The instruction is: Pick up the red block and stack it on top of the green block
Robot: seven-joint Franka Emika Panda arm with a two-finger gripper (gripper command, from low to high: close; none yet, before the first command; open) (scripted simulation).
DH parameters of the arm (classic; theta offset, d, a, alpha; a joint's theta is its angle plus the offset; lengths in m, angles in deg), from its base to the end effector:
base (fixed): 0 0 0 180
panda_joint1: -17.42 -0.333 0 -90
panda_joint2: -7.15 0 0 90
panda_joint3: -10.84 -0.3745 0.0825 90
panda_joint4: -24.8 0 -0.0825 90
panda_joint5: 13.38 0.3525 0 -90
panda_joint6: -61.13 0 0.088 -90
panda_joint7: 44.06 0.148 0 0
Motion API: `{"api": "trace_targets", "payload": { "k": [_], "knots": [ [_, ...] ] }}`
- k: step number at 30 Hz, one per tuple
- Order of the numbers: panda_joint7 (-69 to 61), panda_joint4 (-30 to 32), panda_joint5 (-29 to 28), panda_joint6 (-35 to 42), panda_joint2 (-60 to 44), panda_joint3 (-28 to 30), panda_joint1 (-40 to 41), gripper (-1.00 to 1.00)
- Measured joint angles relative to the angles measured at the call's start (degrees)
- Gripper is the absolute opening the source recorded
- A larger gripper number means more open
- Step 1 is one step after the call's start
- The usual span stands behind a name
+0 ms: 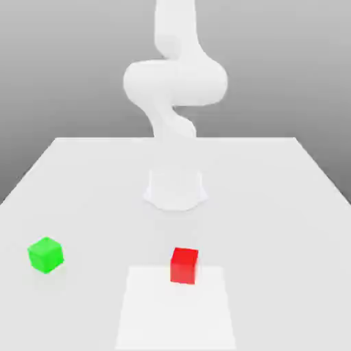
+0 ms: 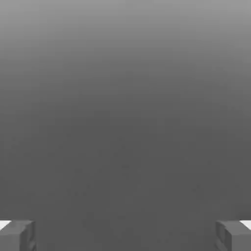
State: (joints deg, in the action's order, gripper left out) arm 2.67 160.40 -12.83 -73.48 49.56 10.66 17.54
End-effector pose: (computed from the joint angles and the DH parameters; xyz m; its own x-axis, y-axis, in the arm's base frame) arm 0.3288 0.0012 0.6751 0.5138 -0.7317 0.4480 -0.5462 -0.6817 -0.4868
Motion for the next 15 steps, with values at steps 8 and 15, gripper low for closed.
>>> {"api": "trace_targets", "payload": {
  "k": [8,15],
  "knots": [
    [3.88,14.47,1.63,-10.81,-13.29,-1.41,0.19,0.00],
    [8.63,28.33,1.96,-21.17,-26.35,-3.65,0.59,0.00]
  ]
}}
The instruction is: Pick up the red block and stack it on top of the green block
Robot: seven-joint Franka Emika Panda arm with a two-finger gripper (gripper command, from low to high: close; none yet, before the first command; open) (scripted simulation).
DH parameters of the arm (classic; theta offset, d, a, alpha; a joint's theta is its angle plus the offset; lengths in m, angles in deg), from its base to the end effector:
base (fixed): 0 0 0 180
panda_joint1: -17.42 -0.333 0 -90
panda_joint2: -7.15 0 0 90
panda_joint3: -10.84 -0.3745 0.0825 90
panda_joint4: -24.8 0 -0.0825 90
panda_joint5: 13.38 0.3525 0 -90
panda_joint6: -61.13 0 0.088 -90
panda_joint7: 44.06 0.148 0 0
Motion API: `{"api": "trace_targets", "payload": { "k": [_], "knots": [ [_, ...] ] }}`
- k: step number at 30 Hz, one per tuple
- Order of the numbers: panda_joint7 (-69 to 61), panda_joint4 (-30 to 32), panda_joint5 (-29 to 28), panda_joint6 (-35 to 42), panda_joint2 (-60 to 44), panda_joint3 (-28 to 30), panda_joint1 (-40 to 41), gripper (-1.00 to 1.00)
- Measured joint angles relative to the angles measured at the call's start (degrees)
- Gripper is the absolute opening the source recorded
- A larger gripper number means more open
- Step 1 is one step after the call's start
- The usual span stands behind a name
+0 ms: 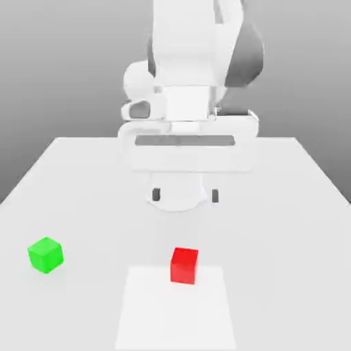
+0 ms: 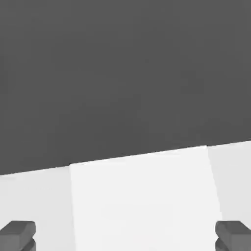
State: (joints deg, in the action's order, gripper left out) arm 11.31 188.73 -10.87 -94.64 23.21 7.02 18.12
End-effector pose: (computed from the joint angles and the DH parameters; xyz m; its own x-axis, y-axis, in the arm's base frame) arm 0.3401 0.0167 0.3264 0.5750 -0.8148 0.0739 -0.8066 -0.5797 -0.1156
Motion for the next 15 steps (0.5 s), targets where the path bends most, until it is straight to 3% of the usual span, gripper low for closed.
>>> {"api": "trace_targets", "payload": {
  "k": [3,8,9,15],
  "knots": [
    [2.80,3.62,-1.37,-8.43,-11.02,-0.64,0.36,0.00],
    [5.57,3.12,-4.63,-18.78,-23.52,1.94,-1.44,0.00],
    [5.80,2.89,-4.89,-20.32,-25.32,2.60,-2.06,-1.00],
    [6.10,2.77,-5.21,-21.13,-26.22,2.90,-2.28,-1.00]
  ]
}}
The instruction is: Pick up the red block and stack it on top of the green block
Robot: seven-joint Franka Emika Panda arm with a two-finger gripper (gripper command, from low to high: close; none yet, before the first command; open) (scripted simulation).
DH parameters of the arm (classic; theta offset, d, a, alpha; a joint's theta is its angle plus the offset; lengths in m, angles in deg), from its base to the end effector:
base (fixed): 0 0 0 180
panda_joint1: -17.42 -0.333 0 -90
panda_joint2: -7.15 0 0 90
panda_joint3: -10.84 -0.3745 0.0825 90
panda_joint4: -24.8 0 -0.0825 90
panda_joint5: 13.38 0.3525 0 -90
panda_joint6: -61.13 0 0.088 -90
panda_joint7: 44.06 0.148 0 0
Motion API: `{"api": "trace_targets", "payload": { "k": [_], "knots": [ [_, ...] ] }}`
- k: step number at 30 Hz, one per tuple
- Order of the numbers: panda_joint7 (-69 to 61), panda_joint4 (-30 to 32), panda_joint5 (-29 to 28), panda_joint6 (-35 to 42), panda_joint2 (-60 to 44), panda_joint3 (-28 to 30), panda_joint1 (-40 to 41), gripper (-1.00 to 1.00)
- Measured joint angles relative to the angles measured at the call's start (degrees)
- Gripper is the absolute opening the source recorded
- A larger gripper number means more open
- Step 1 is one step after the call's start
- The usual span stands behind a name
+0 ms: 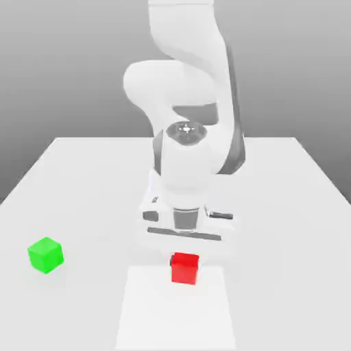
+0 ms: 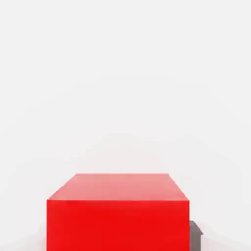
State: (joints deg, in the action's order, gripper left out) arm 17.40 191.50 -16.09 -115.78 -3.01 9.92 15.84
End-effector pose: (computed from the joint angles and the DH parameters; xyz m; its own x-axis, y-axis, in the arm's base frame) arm 0.3365 0.0188 0.1917 0.5553 -0.8316 0.0003 -0.8316 -0.5553 -0.0010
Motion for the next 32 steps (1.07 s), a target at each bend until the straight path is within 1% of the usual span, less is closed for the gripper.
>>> {"api": "trace_targets", "payload": {
  "k": [3,9,13,22,25,28,29,32],
  "knots": [
    [-0.66,0.51,0.86,3.11,3.61,-0.81,0.56,-1.00],
    [-2.34,2.14,3.25,13.43,15.55,-1.02,0.28,-1.00],
    [-2.37,-0.62,2.12,17.23,16.64,4.67,6.72,-1.00],
    [-2.49,-8.92,-0.95,24.08,15.40,21.06,24.33,-1.00],
    [-5.08,-10.00,2.37,21.04,11.11,22.51,25.92,-1.00],
    [-9.39,-10.39,8.33,15.88,5.16,20.10,26.92,-1.00],
    [-10.90,-10.49,10.44,14.10,3.12,18.92,27.67,1.00],
    [-10.89,-10.49,10.44,14.10,3.12,18.92,27.67,1.00]
  ]
}}
